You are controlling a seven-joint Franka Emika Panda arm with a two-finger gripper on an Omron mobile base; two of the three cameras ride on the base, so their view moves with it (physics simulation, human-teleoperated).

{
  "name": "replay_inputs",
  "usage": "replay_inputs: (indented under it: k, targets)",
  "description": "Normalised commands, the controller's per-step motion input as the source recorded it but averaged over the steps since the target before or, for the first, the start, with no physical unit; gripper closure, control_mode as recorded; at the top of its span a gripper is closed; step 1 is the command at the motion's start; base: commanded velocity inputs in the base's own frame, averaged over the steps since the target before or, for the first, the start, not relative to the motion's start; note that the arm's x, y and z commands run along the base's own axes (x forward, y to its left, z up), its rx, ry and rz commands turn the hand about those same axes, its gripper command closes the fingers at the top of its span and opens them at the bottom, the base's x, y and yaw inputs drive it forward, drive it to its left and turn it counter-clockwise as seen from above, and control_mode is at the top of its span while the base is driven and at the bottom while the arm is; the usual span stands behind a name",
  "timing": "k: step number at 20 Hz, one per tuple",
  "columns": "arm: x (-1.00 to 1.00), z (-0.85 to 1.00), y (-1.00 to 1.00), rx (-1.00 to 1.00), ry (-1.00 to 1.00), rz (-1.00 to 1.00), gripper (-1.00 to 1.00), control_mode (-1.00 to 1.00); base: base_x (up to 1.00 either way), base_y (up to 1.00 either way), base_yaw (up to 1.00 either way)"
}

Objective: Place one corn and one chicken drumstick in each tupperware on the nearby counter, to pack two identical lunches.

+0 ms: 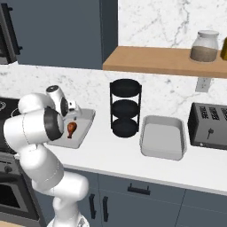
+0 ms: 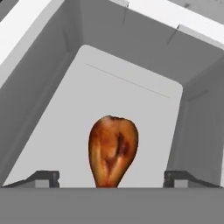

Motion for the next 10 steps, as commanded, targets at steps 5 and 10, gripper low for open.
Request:
replay_inputs:
  k: [5,10]
  targets:
    - [-0.71,0.55,-0.11,0.02,0.0,-0.03,-1.0,-1.0,0.0,0.0,0.0]
    - [-1.0,0.71,-0.15,0.02,-0.01,-0.02,-1.0,-1.0,0.0,0.0,0.0]
